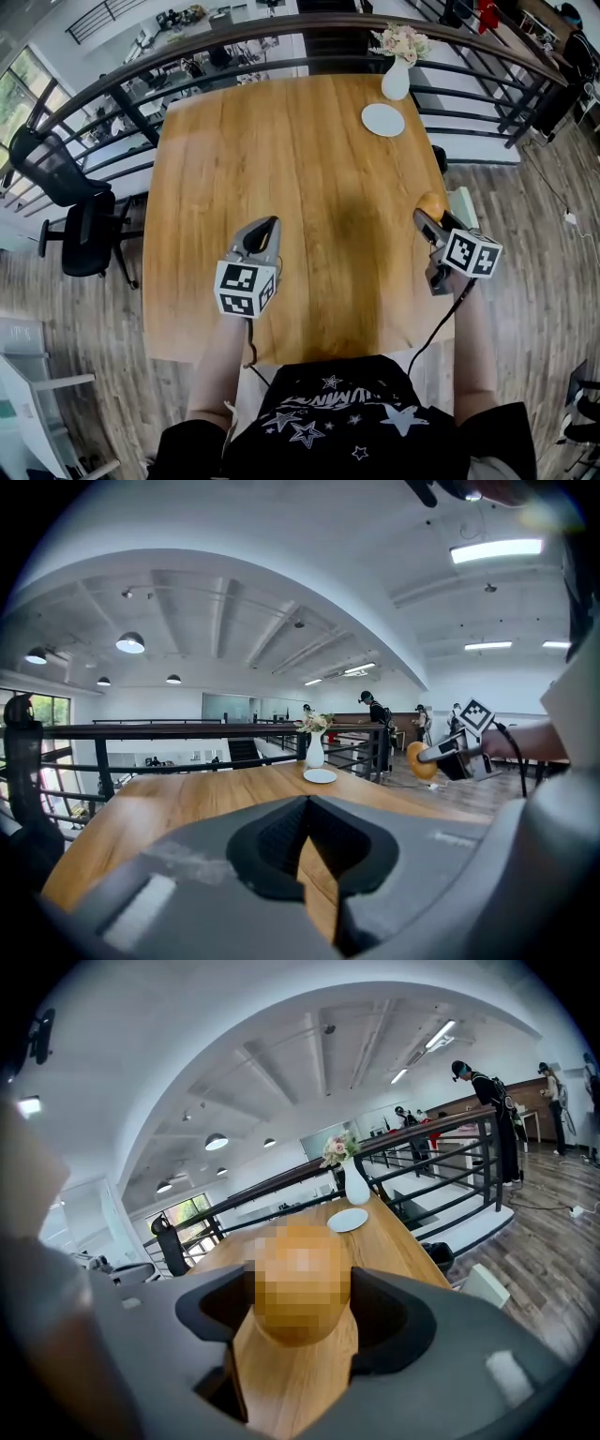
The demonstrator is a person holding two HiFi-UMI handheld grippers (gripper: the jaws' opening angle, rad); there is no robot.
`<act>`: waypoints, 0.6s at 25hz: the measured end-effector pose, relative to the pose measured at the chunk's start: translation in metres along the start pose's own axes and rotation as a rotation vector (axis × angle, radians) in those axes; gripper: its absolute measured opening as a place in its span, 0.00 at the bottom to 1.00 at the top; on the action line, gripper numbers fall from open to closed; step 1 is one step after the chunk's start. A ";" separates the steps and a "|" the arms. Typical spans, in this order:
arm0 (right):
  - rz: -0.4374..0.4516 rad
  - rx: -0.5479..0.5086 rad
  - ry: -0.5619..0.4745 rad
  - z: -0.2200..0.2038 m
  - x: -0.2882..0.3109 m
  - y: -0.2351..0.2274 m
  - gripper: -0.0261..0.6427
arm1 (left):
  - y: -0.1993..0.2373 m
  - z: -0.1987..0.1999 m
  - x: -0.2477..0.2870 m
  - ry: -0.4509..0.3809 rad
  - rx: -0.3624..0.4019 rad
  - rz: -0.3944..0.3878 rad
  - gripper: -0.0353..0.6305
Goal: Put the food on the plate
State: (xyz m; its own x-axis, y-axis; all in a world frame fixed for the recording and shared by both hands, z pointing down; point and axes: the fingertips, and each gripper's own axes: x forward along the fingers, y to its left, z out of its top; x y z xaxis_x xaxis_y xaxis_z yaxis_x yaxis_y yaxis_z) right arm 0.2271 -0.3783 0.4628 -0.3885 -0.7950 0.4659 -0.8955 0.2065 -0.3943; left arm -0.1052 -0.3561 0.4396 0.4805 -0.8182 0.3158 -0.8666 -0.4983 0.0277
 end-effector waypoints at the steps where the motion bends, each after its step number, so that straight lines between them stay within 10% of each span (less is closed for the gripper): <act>1: 0.005 -0.010 0.002 0.006 0.005 -0.003 0.53 | -0.001 0.003 0.006 0.004 0.004 0.001 0.05; 15: 0.038 -0.178 0.081 0.068 0.092 -0.047 0.53 | 0.012 0.036 0.094 0.077 -0.039 0.052 0.05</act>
State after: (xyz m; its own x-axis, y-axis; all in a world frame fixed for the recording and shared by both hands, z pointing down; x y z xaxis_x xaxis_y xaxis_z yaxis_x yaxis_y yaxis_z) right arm 0.2477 -0.4995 0.4706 -0.4329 -0.7377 0.5181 -0.9012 0.3394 -0.2697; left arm -0.0655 -0.4488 0.4355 0.4242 -0.8174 0.3898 -0.8953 -0.4431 0.0454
